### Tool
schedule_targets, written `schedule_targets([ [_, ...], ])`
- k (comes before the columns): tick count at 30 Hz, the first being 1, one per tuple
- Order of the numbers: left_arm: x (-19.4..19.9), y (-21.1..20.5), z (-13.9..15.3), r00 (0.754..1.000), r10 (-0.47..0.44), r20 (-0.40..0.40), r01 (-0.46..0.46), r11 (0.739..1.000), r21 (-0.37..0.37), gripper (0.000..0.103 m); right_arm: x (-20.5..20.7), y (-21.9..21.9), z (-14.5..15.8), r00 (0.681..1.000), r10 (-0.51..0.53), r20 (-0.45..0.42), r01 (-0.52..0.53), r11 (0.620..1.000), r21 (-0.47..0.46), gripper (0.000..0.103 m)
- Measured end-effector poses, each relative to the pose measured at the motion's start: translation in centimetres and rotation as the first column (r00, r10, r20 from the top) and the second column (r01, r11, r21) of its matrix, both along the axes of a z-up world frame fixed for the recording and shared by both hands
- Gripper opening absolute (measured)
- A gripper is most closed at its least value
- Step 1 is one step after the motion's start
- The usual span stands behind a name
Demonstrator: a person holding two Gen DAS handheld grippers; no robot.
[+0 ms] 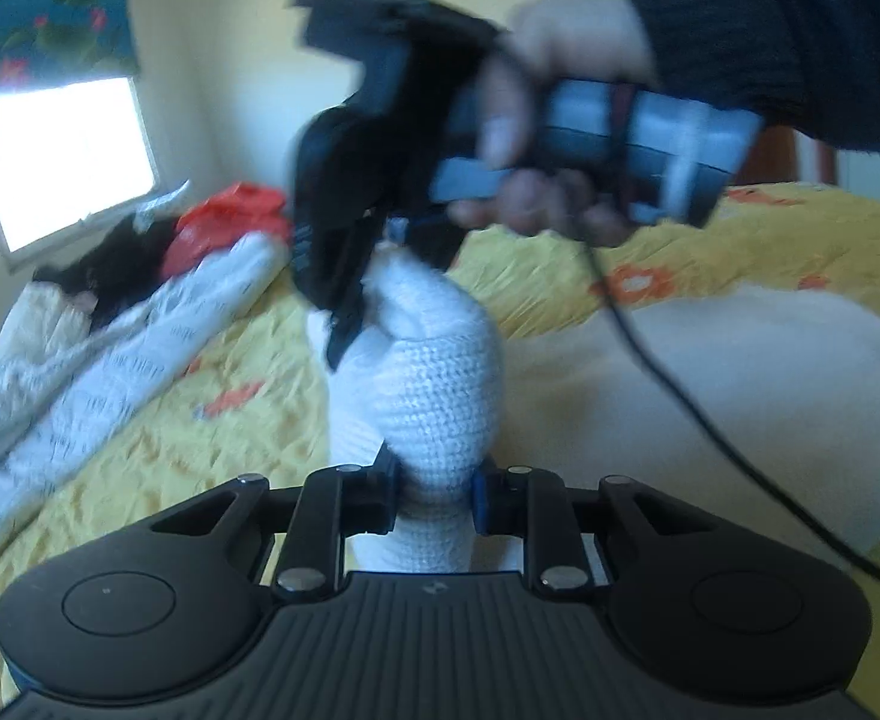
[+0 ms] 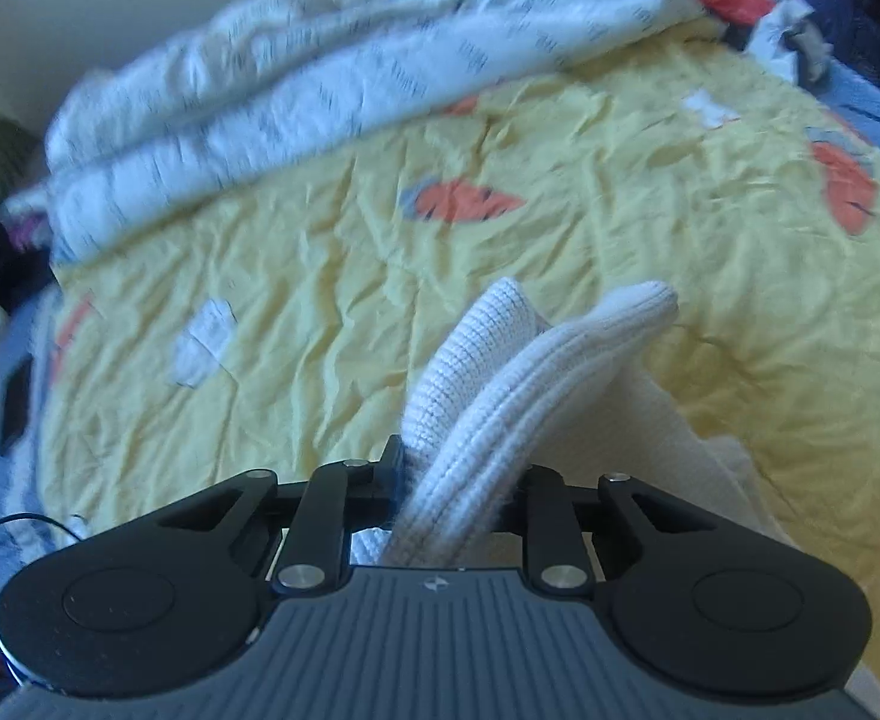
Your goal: Fold small clothes
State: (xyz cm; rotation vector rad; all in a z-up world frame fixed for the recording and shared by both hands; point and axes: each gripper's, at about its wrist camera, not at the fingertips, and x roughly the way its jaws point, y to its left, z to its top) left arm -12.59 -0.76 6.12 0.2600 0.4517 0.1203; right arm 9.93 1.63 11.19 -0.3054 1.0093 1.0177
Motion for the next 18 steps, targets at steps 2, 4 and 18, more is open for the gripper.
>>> schedule_targets([
  [2, -0.4, -1.6, 1.0, 0.997, -0.066, 0.026, 0.066, 0.998, 0.007, 0.022, 0.3, -4.5, 1.2, 0.999, -0.044, 0.002, 0.044, 0.997, 0.061, 0.022],
  [4, -0.7, -3.5, 2.2, 0.988, -0.148, 0.053, 0.148, 0.989, 0.005, 0.021, 0.5, -10.1, 2.3, 0.995, -0.101, -0.006, 0.101, 0.988, 0.121, 0.022],
  [18, -0.6, -16.5, -3.0, 0.815, -0.565, -0.13, 0.578, 0.808, 0.111, 0.025, -1.6, -36.1, -6.6, 0.806, -0.545, -0.233, 0.589, 0.777, 0.222, 0.049],
])
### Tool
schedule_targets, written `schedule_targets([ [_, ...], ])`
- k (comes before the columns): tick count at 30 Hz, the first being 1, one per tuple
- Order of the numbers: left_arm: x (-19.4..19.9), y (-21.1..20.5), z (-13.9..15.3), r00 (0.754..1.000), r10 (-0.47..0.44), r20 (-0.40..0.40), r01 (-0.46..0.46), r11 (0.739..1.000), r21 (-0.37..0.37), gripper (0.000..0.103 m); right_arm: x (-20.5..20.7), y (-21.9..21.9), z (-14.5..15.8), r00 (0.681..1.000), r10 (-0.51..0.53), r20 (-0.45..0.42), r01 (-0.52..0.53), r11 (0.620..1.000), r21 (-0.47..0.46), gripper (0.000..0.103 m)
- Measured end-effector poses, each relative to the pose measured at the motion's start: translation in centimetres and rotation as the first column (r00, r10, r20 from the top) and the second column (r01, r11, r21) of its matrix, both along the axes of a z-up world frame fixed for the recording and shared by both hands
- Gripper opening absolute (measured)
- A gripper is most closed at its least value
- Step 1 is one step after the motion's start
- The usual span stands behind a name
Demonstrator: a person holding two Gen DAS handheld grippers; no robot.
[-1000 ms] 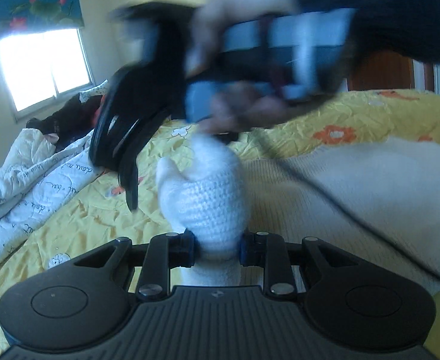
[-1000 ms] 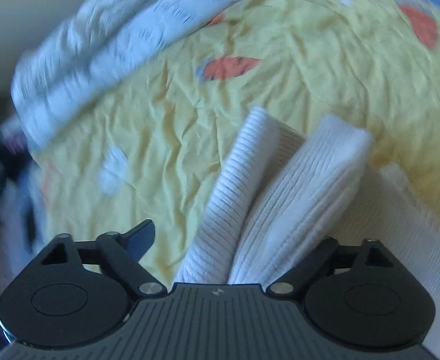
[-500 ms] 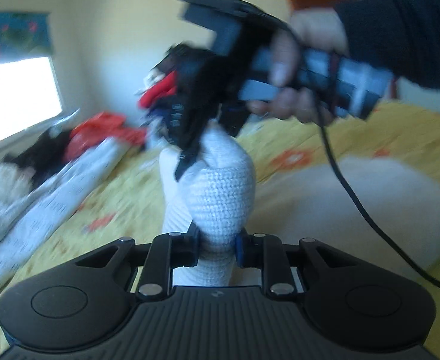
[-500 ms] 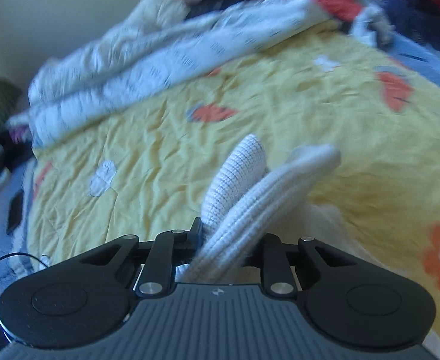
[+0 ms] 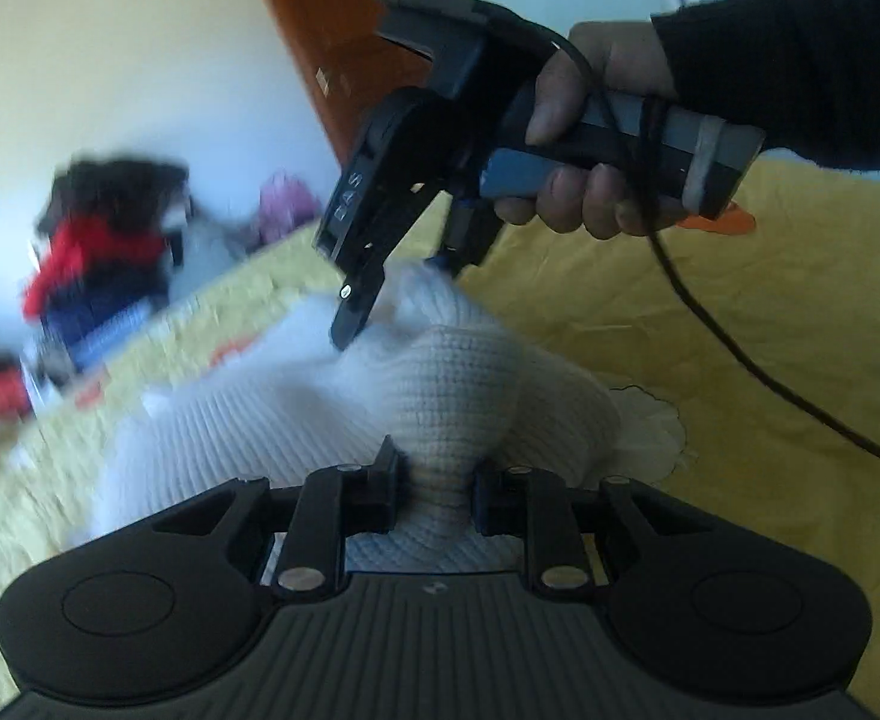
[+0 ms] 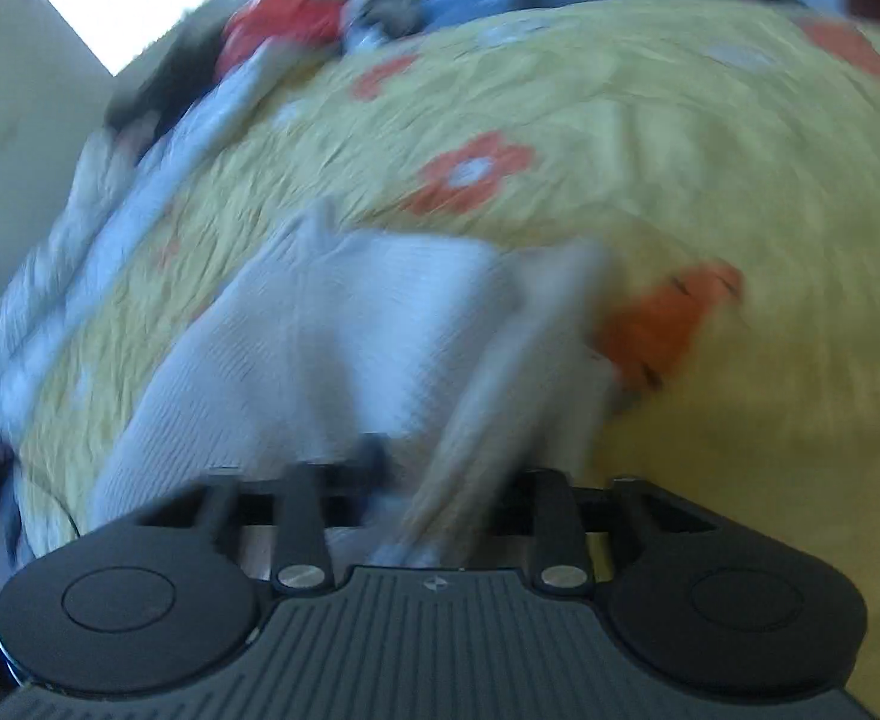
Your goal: Fold small clothes
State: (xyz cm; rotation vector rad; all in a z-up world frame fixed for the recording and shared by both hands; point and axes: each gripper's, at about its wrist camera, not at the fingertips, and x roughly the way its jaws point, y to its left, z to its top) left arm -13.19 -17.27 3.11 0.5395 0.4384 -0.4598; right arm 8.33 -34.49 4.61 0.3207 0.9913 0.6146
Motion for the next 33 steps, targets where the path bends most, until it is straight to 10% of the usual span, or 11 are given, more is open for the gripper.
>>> schedule_targets([
  [7, -0.5, 4.5, 2.6, 0.999, -0.002, -0.039, -0.002, 0.996, -0.093, 0.049, -0.8, -5.0, 3.0, 0.974, -0.203, 0.099, 0.17, 0.947, 0.272, 0.06],
  [18, -0.6, -3.2, -2.2, 0.979, -0.121, 0.163, 0.083, 0.971, 0.223, 0.051, 5.3, 3.9, -0.7, 0.999, 0.008, -0.048, -0.007, 1.0, 0.023, 0.064],
  [23, 0.0, -3.2, -1.5, 0.987, -0.097, 0.13, 0.077, 0.986, 0.15, 0.034, 4.8, 3.4, -0.8, 1.0, 0.005, -0.002, -0.005, 0.999, 0.035, 0.017],
  [28, -1.1, -3.0, 0.1, 0.976, -0.14, 0.166, 0.119, 0.984, 0.129, 0.031, 1.9, 0.8, 3.6, 0.985, 0.02, 0.169, -0.03, 0.998, 0.055, 0.015],
  [33, -1.9, -4.6, -4.8, 0.949, -0.234, 0.21, 0.171, 0.945, 0.28, 0.03, 3.3, -1.2, -1.5, 0.999, -0.031, 0.036, 0.031, 1.0, 0.001, 0.014],
])
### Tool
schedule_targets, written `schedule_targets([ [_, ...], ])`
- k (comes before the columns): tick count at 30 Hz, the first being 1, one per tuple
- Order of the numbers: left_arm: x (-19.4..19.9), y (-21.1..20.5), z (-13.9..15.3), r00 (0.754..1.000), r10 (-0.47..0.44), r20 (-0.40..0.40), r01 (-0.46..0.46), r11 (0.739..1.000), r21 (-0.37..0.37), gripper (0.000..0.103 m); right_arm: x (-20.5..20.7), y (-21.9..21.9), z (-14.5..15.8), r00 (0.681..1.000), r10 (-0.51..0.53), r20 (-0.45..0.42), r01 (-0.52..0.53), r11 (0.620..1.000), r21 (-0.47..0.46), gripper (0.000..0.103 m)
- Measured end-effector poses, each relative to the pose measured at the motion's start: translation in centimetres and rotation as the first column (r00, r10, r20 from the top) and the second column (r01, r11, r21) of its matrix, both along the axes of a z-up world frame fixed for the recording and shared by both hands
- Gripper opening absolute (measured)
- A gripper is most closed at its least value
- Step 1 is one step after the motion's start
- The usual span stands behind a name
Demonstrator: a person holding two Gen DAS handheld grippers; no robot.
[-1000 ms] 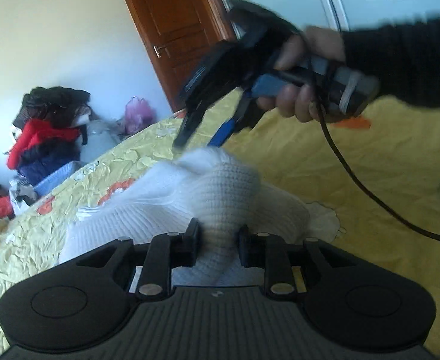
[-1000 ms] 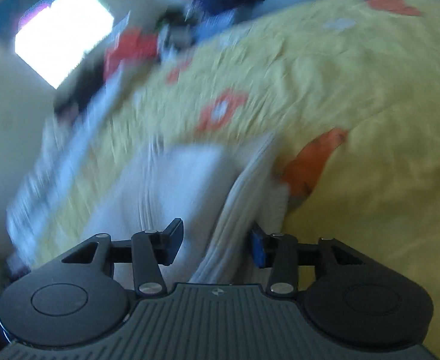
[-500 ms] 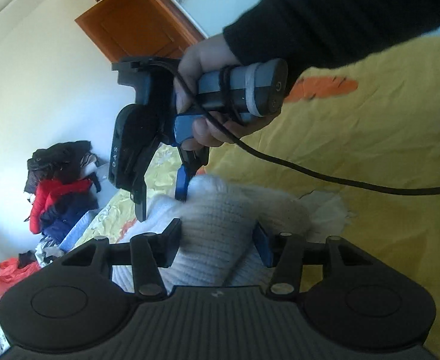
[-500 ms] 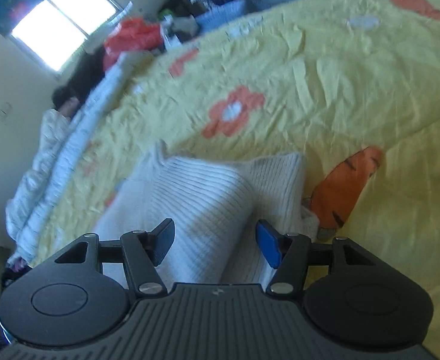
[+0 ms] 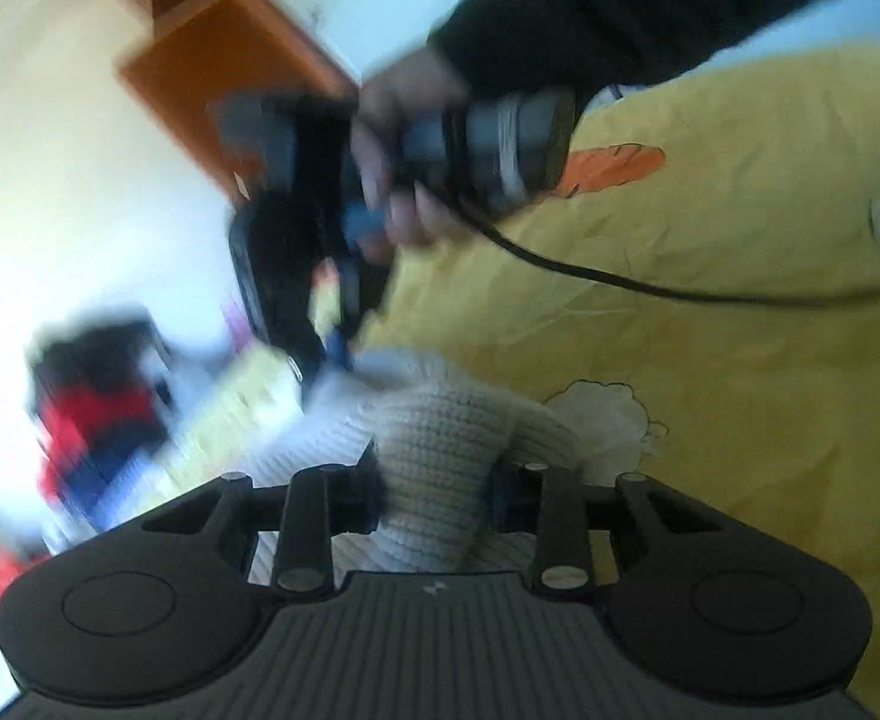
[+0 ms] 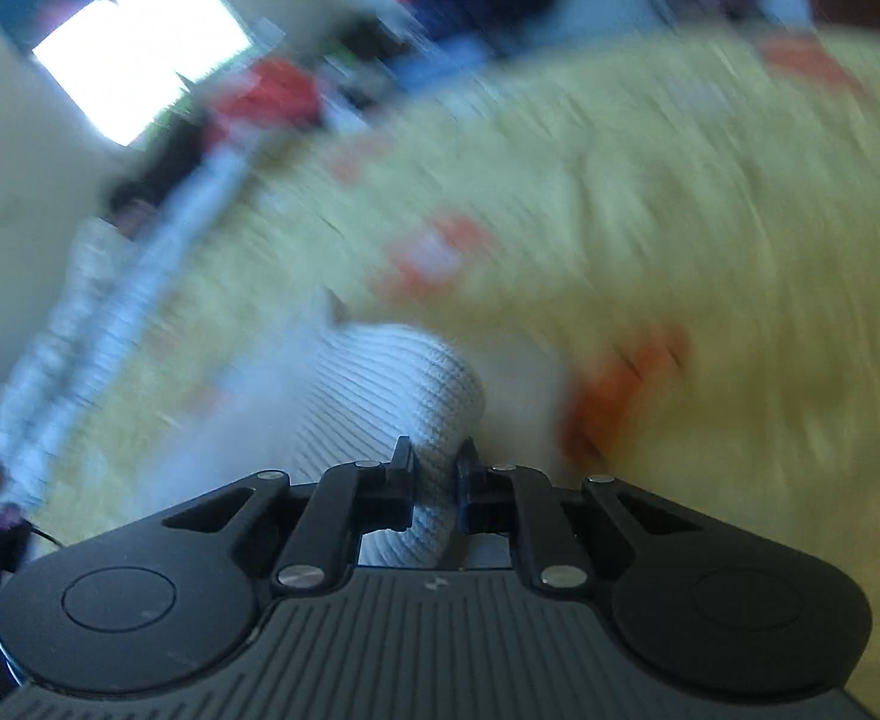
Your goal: Fold small clothes
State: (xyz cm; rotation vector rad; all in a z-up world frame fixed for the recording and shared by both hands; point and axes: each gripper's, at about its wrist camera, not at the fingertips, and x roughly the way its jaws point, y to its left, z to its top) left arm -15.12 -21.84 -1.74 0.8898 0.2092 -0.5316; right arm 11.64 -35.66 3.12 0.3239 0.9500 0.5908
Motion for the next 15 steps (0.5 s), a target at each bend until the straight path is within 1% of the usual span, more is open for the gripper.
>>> schedule_targets([
  [1, 0.0, -0.1, 0.1, 1.0, 0.0, 0.005, 0.0, 1.0, 0.006, 0.031, -0.2, -0.5, -0.2, 1.0, -0.022, -0.005, 0.022, 0.999, 0.043, 0.015],
  [2, 0.0, 0.2, 0.6, 1.0, 0.004, -0.009, -0.004, 1.0, -0.015, 0.032, -0.2, -0.8, -0.2, 0.999, -0.045, -0.012, 0.046, 0.996, 0.073, 0.017],
  [3, 0.2, 0.7, 1.2, 1.0, 0.009, -0.023, -0.01, 0.999, -0.042, 0.035, -0.4, -0.9, -0.1, 0.998, -0.063, -0.013, 0.064, 0.994, 0.089, 0.027],
  [4, 0.2, 1.1, 2.0, 0.999, 0.012, -0.032, -0.014, 0.998, -0.065, 0.036, -0.5, -1.1, -0.1, 0.997, -0.074, -0.011, 0.075, 0.991, 0.11, 0.032],
  [6, 0.1, 3.4, 3.6, 0.998, 0.015, -0.053, -0.022, 0.991, -0.131, 0.039, -1.1, -1.7, 0.3, 0.995, -0.099, -0.015, 0.101, 0.984, 0.148, 0.039],
  [7, -0.5, 4.8, 4.5, 0.996, 0.012, -0.085, -0.027, 0.984, -0.174, 0.048, -1.6, -2.2, 0.7, 0.992, -0.122, -0.011, 0.122, 0.978, 0.17, 0.048],
  [8, -0.7, 6.3, 5.5, 0.992, 0.012, -0.128, -0.041, 0.973, -0.226, 0.057, -2.2, -2.9, 1.2, 0.99, -0.144, 0.001, 0.141, 0.969, 0.204, 0.065],
  [9, -0.7, 8.1, 6.6, 0.986, 0.024, -0.165, -0.071, 0.956, -0.286, 0.078, -2.9, -3.6, 1.5, 0.986, -0.167, 0.017, 0.159, 0.96, 0.231, 0.075],
  [10, -0.7, 10.1, 7.3, 0.981, 0.047, -0.188, -0.112, 0.931, -0.348, 0.09, -3.5, -4.3, 1.8, 0.981, -0.192, 0.036, 0.178, 0.953, 0.247, 0.094],
  [11, -0.6, 12.0, 8.1, 0.975, 0.065, -0.214, -0.15, 0.901, -0.407, 0.091, -3.9, -4.6, 1.7, 0.978, -0.205, 0.044, 0.188, 0.949, 0.253, 0.096],
  [12, -0.2, 14.0, 8.9, 0.965, 0.068, -0.254, -0.181, 0.871, -0.457, 0.092, -4.1, -4.9, 1.5, 0.976, -0.212, 0.039, 0.196, 0.948, 0.249, 0.095],
  [14, 1.3, 17.3, 10.1, 0.935, 0.077, -0.346, -0.258, 0.817, -0.516, 0.092, -3.9, -5.0, 0.6, 0.979, -0.205, -0.006, 0.201, 0.953, 0.225, 0.095],
  [15, 2.5, 18.8, 10.3, 0.914, 0.085, -0.396, -0.305, 0.789, -0.534, 0.094, -3.8, -4.8, 0.1, 0.979, -0.201, -0.022, 0.201, 0.958, 0.206, 0.095],
])
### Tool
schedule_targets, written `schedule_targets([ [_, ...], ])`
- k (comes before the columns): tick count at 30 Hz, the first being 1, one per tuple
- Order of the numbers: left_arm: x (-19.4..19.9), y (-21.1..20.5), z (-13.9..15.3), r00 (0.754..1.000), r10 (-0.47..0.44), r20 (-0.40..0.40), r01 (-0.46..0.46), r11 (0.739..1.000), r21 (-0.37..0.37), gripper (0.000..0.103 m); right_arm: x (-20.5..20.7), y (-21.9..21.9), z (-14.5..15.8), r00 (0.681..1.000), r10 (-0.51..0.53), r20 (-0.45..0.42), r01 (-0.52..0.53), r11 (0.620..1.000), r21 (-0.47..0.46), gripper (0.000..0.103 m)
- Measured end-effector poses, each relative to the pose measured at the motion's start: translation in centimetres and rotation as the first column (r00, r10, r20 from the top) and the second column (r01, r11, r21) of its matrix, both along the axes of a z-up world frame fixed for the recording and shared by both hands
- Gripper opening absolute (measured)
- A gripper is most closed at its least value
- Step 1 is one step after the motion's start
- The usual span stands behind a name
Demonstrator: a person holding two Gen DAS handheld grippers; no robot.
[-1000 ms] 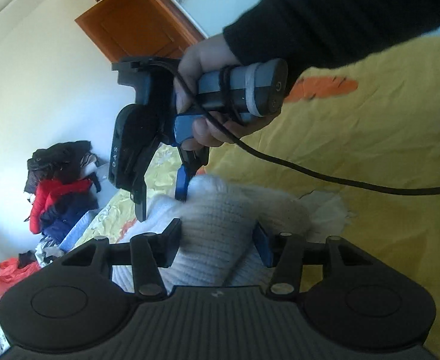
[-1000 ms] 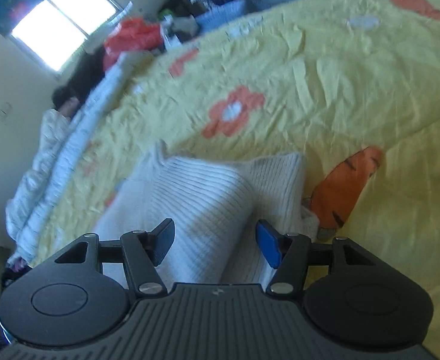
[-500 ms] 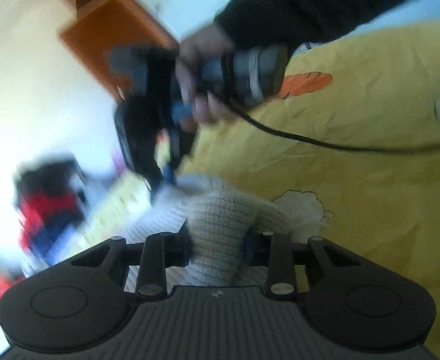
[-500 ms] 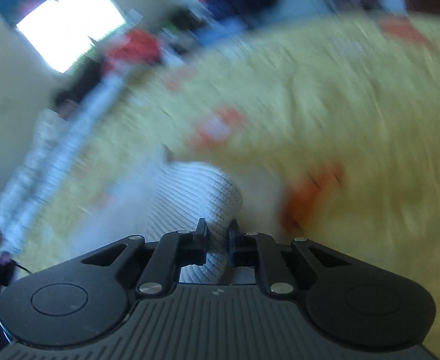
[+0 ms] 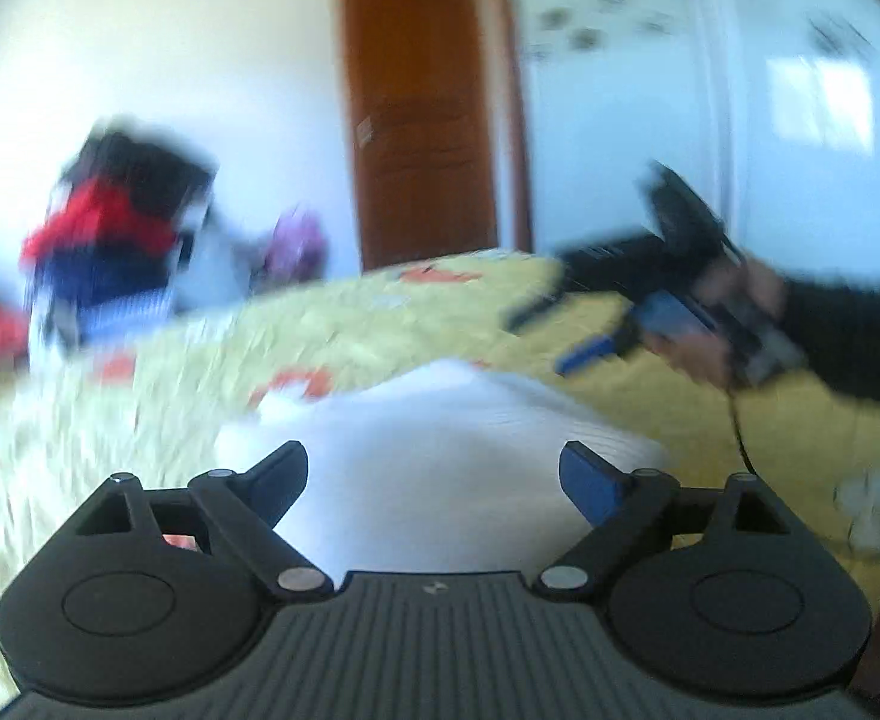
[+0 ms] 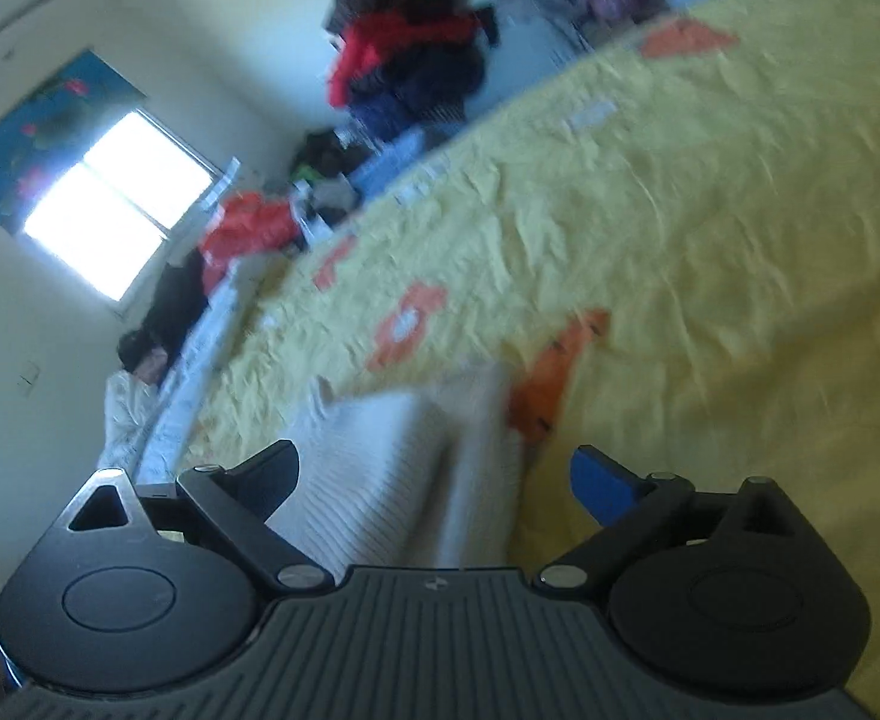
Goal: Fold small clothes
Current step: 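Grasp the folded sweater end with the left gripper and press it down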
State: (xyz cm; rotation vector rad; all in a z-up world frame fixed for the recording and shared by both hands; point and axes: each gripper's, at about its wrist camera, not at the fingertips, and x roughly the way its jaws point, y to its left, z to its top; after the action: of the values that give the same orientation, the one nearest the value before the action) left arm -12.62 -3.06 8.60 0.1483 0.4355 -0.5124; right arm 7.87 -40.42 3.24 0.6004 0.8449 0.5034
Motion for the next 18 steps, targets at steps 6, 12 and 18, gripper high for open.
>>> schedule_targets([
  [6, 10.9, 7.3, -5.4, 0.853, 0.11, -0.511, -0.321, 0.881, -0.346, 0.098, 0.8, 2.3, -3.0, 0.99, 0.096, -0.106, -0.091, 0.995, 0.046, 0.095],
  [12, 15.7, 6.7, -10.0, 0.709, -0.058, -0.702, -0.44, 0.742, -0.505, 0.089, -0.4, 5.5, -3.1, 0.987, 0.134, -0.094, -0.131, 0.991, 0.039, 0.091],
  [18, 15.2, 6.2, -7.2, 0.747, 0.0, -0.665, -0.385, 0.815, -0.433, 0.054, -2.3, 8.3, -1.1, 0.989, 0.136, -0.05, -0.138, 0.99, -0.034, 0.057],
])
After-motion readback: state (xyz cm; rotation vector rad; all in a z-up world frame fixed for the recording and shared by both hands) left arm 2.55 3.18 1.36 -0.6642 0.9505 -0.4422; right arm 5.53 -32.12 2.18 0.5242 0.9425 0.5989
